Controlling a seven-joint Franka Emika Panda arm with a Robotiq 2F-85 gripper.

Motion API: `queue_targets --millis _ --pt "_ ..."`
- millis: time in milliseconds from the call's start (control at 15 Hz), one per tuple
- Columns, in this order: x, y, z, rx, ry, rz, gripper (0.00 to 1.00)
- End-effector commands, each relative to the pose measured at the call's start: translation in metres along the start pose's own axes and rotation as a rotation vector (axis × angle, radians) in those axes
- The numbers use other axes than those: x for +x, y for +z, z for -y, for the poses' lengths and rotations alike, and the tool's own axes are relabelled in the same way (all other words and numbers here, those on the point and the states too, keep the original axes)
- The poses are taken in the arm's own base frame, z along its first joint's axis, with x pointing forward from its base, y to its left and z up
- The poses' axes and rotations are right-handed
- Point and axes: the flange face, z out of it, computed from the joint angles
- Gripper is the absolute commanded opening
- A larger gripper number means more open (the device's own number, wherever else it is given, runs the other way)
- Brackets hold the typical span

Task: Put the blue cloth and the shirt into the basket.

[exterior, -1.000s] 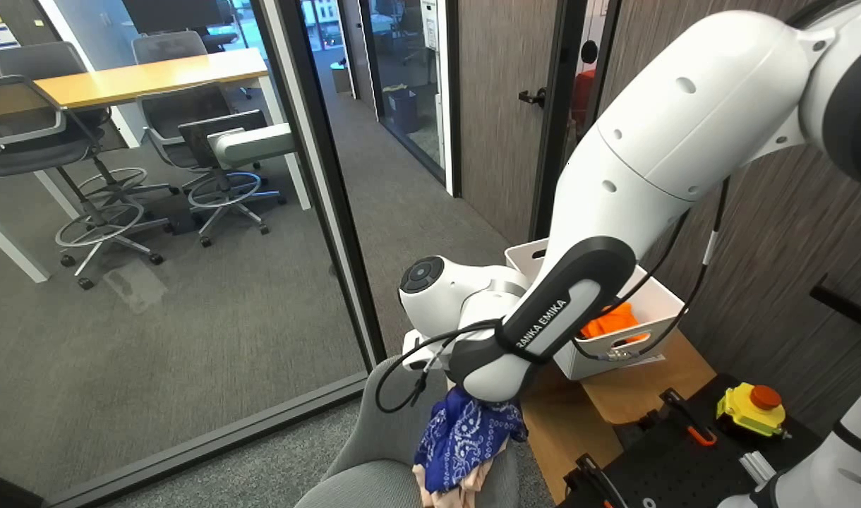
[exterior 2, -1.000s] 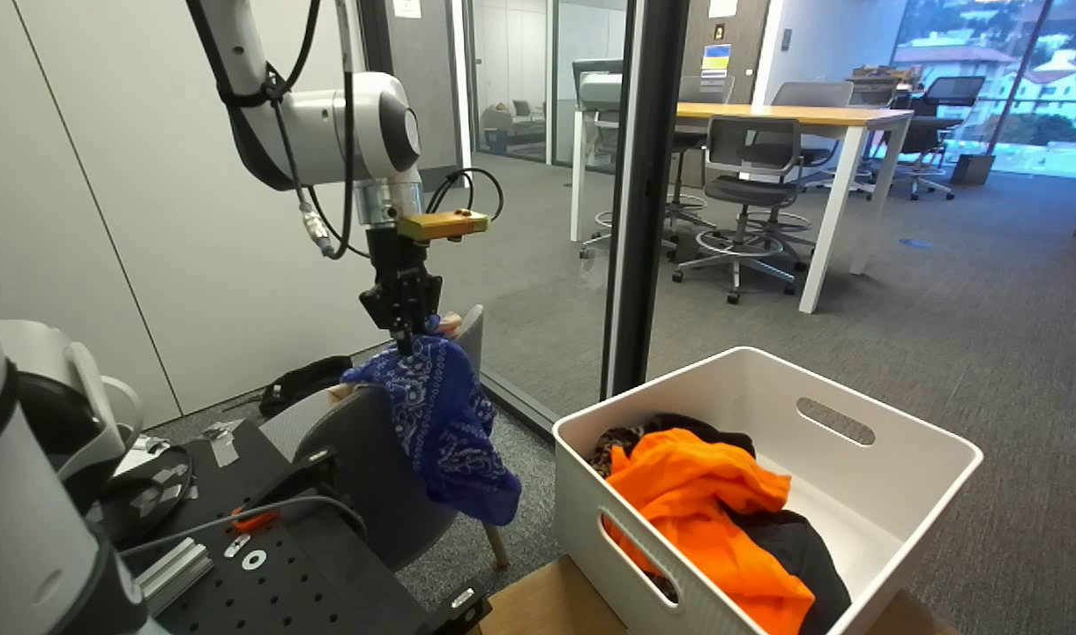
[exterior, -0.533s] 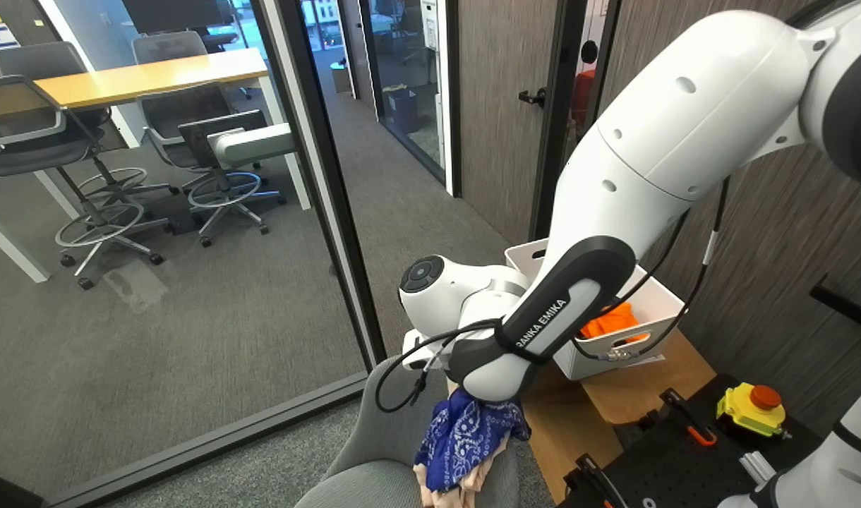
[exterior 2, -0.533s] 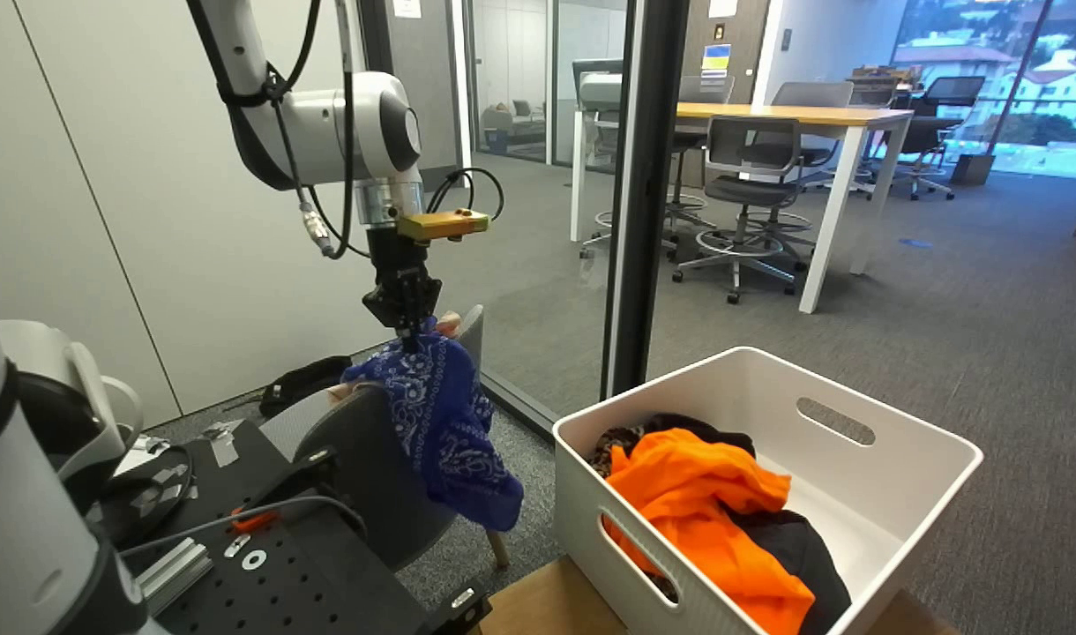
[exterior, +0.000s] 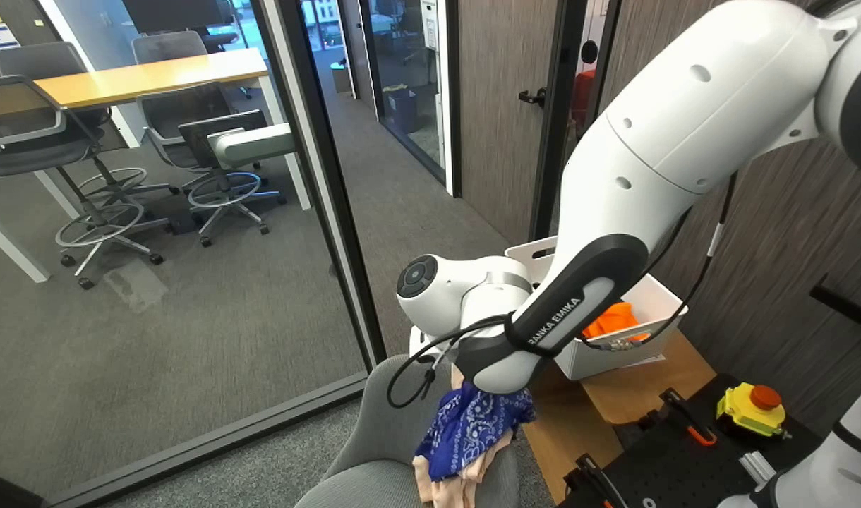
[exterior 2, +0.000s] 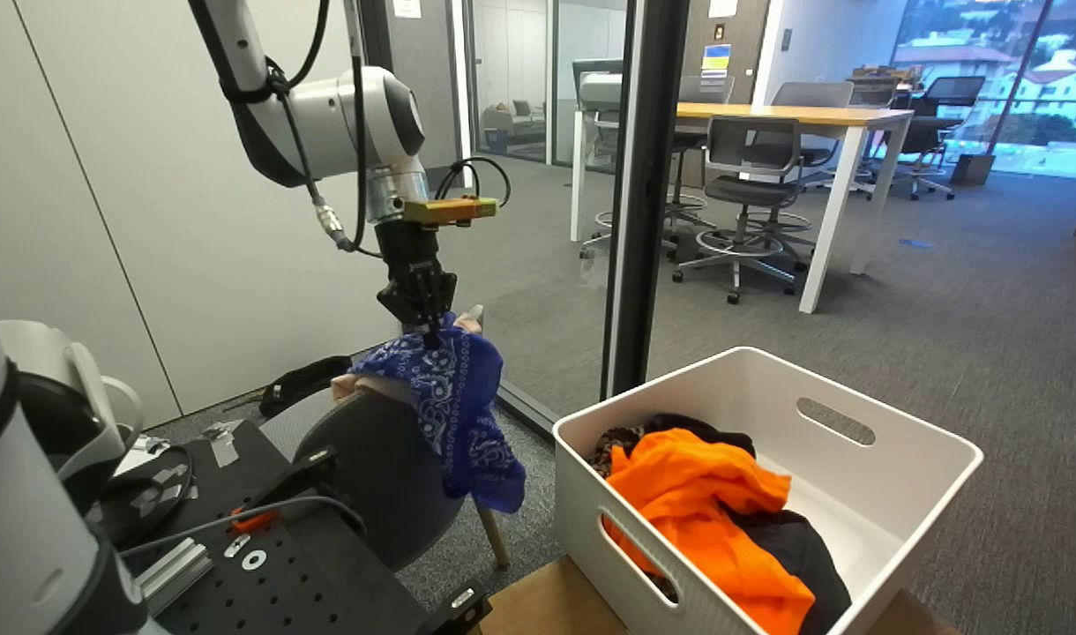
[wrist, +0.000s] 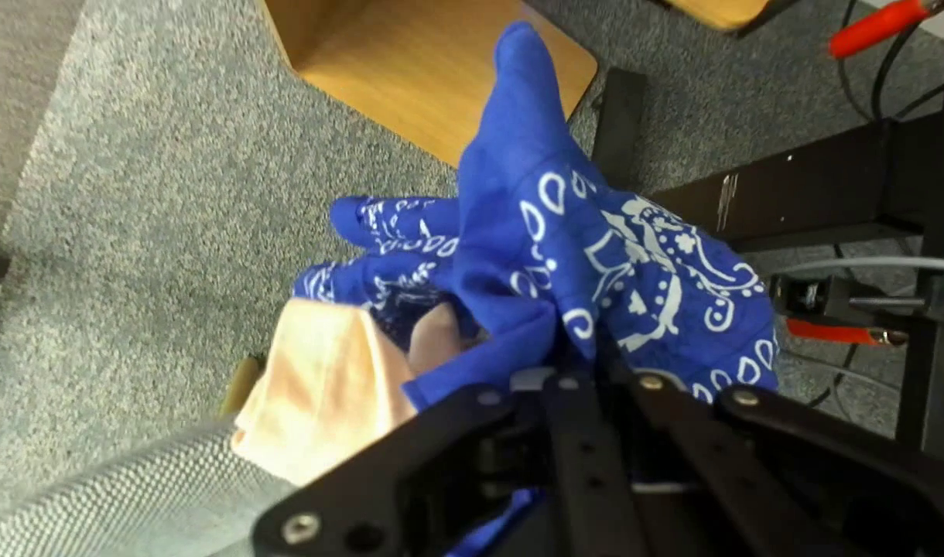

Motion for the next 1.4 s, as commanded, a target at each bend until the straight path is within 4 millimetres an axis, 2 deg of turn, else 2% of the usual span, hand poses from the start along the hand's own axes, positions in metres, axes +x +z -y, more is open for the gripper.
queue_targets --millis 0,400,800,1133,1333 --pt "-0.030 -0.022 -0.002 -0.019 0.088 0.163 0.06" --pt "-0.071 -0.050 -0.001 -0.049 0.256 0.356 0.05" --pt "-0.122 -0.063 0.000 -0.085 0.485 0.474 0.05" --pt "-0.176 -0.068 -0.005 -0.075 0.712 0.503 0.05" --pt "-0.224 -0.073 -0.009 -0.061 0.886 0.486 0.06"
